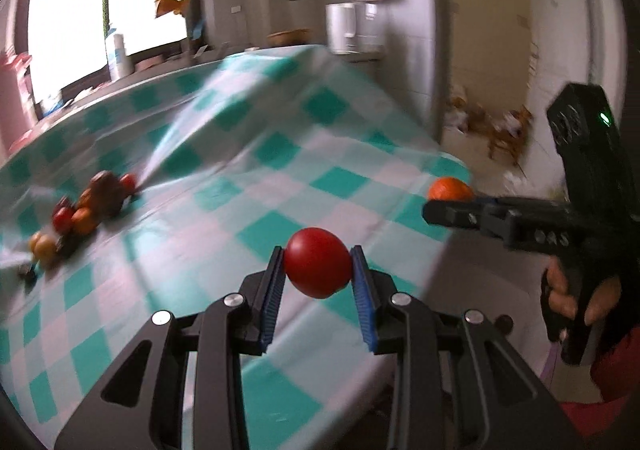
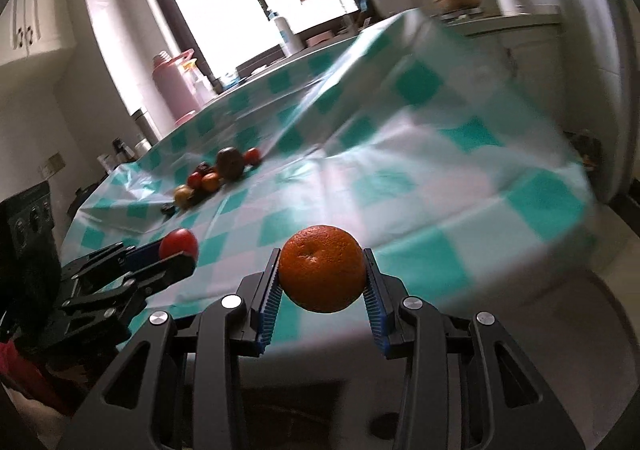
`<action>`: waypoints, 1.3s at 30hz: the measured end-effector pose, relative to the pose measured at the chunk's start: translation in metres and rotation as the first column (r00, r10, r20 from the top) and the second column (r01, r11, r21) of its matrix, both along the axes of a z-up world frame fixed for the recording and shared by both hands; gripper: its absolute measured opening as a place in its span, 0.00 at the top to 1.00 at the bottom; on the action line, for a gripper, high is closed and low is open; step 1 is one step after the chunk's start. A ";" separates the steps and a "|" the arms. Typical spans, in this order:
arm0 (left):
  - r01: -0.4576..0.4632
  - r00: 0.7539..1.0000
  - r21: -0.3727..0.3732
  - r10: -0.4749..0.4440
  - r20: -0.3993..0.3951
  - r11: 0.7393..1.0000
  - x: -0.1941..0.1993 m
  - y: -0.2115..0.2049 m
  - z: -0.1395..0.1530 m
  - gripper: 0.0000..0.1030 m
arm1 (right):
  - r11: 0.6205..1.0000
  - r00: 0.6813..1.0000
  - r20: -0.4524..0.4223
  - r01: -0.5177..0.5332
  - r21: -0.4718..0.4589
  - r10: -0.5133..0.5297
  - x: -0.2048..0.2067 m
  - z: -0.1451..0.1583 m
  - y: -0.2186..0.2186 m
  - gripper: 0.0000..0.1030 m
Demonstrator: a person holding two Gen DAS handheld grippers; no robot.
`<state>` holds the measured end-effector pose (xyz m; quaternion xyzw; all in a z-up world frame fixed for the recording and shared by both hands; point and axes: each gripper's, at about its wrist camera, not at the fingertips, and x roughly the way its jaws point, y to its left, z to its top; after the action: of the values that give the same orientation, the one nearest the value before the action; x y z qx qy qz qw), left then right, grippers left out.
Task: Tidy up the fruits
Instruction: 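Carry the tomato and orange in both grippers down into the white box, then open both grippers to drop the tomato and orange in the box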
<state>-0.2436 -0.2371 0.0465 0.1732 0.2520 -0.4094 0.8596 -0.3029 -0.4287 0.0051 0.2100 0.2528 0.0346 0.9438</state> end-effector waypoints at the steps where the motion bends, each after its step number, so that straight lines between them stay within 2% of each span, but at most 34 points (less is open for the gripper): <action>1: 0.026 1.000 0.010 -0.026 0.011 1.000 -0.006 -0.007 -0.001 0.68 | 1.000 1.000 0.000 0.022 0.004 -0.022 -0.007 -0.002 -0.008 0.62; 8: 0.213 0.976 0.099 -0.217 0.032 0.972 -0.047 -0.059 -0.019 0.68 | 0.980 0.981 -0.061 0.189 0.056 -0.186 -0.044 -0.034 -0.061 0.62; 14: 0.351 0.933 0.211 -0.359 0.000 0.912 -0.079 -0.098 -0.056 0.68 | 0.962 0.957 -0.136 0.265 0.063 -0.255 -0.054 -0.064 -0.081 0.62; 17: 0.396 0.916 0.275 -0.398 -0.049 0.876 -0.083 -0.120 -0.084 0.68 | 0.951 0.924 -0.239 0.310 0.016 -0.297 -0.047 -0.086 -0.089 0.62; 20: 0.429 0.903 0.322 -0.399 -0.157 0.844 -0.077 -0.141 -0.119 0.68 | 0.939 0.878 -0.346 0.344 -0.023 -0.331 -0.037 -0.110 -0.096 0.62; 23: 0.442 0.892 0.351 -0.361 -0.273 0.826 -0.063 -0.157 -0.152 0.68 | 0.932 0.836 -0.425 0.357 -0.061 -0.348 -0.027 -0.132 -0.100 0.62; 26: 0.433 0.884 0.359 -0.312 -0.347 0.827 -0.050 -0.165 -0.175 0.68 | 0.928 0.783 -0.508 0.360 -0.100 -0.359 -0.019 -0.157 -0.102 0.62; 28: 0.422 0.878 0.365 -0.273 -0.394 0.830 -0.038 -0.170 -0.190 0.68 | 0.926 0.756 -0.551 0.366 -0.090 -0.353 -0.018 -0.170 -0.105 0.62; 31: 0.409 0.878 0.390 -0.240 -0.414 0.825 -0.029 -0.173 -0.207 0.68 | 0.920 0.744 -0.568 0.387 -0.063 -0.352 -0.021 -0.178 -0.111 0.62; 36: 0.425 0.870 0.436 -0.225 -0.439 0.793 -0.030 -0.171 -0.232 0.67 | 0.917 0.712 -0.611 0.394 -0.061 -0.347 -0.019 -0.194 -0.116 0.62; 39: 0.427 0.869 0.455 -0.215 -0.446 0.782 -0.029 -0.173 -0.239 0.67 | 0.916 0.707 -0.619 0.397 -0.053 -0.342 -0.019 -0.198 -0.116 0.62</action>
<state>-0.2727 -0.4102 -0.1928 0.3685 0.4800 -0.4894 0.6279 -0.3217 -0.5446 -0.1926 0.2954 0.4977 -0.2147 0.7867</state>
